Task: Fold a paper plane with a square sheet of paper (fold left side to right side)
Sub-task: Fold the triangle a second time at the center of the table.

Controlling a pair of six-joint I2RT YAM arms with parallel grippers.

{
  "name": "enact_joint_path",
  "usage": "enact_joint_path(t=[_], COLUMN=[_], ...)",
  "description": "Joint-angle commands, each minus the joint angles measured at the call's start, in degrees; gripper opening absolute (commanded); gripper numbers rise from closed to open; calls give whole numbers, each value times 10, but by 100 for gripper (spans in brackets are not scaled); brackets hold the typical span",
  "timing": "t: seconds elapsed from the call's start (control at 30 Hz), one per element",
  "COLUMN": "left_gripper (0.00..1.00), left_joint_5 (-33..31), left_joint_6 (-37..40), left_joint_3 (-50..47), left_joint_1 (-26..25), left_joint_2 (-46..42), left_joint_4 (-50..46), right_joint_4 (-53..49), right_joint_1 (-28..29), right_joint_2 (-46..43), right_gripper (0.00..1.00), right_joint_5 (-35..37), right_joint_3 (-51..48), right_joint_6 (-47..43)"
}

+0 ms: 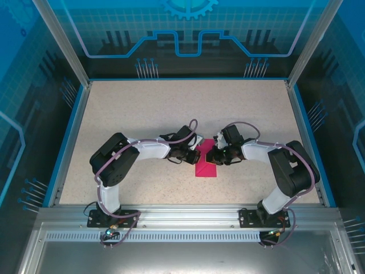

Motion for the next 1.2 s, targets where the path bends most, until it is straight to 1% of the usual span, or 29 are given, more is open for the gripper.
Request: enact_joint_path(t=[0.0,0.43,0.63,0.87,0.9,1.0,1.07,1.17], left_gripper=[0,0,0,15,19,25,27,25], left_joint_5=[-2,-5,0,2,1,4,13,49], left_joint_6=[17,20,14,7,6,4,-3,-24], left_joint_3=[14,16,15,30,33,34,27,4], left_joint_1=[2,3,3,3,3,3,3,2], left_joint_2=[12,14,-2,-43,-50,-76,-99,-131], left_joint_4=[-30,-36,-32,-43,-47,-59,-63,-56], right_joint_4=[-25,-66,-94,-92,-92,-93,-93,-94], right_joint_1=[6,6,5,5,5,6,6,6], right_joint_2=[12,23,27,41,43,45,46,47], right_gripper=[11,11,11,11,11,11,10,11], right_joint_5=[13,41,57,59,58,58,58,56], right_joint_3=[12,15,17,11,12,14,15,17], right_joint_6=[-14,-20,-21,-15,-15,-15,-15,-15])
